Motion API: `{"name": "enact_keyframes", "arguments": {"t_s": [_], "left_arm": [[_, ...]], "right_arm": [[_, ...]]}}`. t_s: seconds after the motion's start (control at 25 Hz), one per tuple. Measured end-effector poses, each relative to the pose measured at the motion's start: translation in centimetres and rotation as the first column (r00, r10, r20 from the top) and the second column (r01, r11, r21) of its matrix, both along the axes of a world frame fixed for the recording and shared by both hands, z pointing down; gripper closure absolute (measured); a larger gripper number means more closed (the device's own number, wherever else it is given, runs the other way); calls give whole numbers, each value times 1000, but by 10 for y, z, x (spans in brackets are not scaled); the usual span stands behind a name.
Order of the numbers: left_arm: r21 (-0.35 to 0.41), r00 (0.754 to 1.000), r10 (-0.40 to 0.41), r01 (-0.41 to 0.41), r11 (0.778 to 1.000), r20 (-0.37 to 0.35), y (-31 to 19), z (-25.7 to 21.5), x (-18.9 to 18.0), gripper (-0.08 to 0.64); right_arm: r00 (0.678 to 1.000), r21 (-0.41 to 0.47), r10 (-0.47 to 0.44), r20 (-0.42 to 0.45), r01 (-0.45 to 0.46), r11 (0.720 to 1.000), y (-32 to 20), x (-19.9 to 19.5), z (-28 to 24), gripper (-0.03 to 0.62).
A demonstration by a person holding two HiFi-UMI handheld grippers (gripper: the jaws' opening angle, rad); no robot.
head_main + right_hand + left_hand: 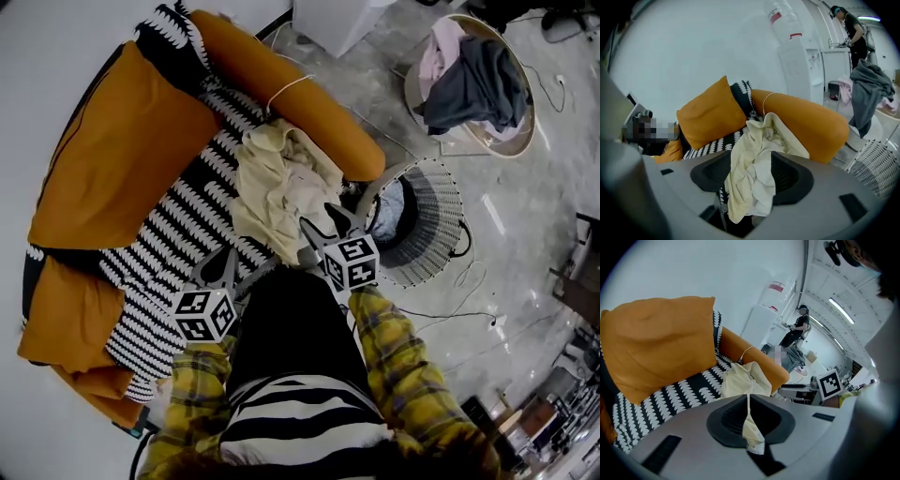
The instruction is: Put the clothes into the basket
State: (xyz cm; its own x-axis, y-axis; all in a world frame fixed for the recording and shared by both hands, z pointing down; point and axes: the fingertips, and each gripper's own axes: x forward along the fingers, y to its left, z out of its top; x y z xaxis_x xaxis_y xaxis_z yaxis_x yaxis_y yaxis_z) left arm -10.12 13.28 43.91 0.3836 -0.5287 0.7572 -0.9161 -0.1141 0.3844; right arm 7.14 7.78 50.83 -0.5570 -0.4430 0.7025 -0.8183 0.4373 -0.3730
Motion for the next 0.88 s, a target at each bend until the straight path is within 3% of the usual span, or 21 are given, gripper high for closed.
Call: {"name": "enact_keyframes", "arguments": {"t_s": [0.48, 0.88], "left_arm": [[-90, 1000, 21, -21, 996, -6, -43, 74, -6, 534], [-134, 1000, 9, -10, 991, -12, -52, 105, -8, 534]], "right_arm": [[991, -150, -107, -75, 95, 984, -22, -42, 90, 318], [986, -241, -140, -95, 113, 964, -18, -62, 139, 247]]}}
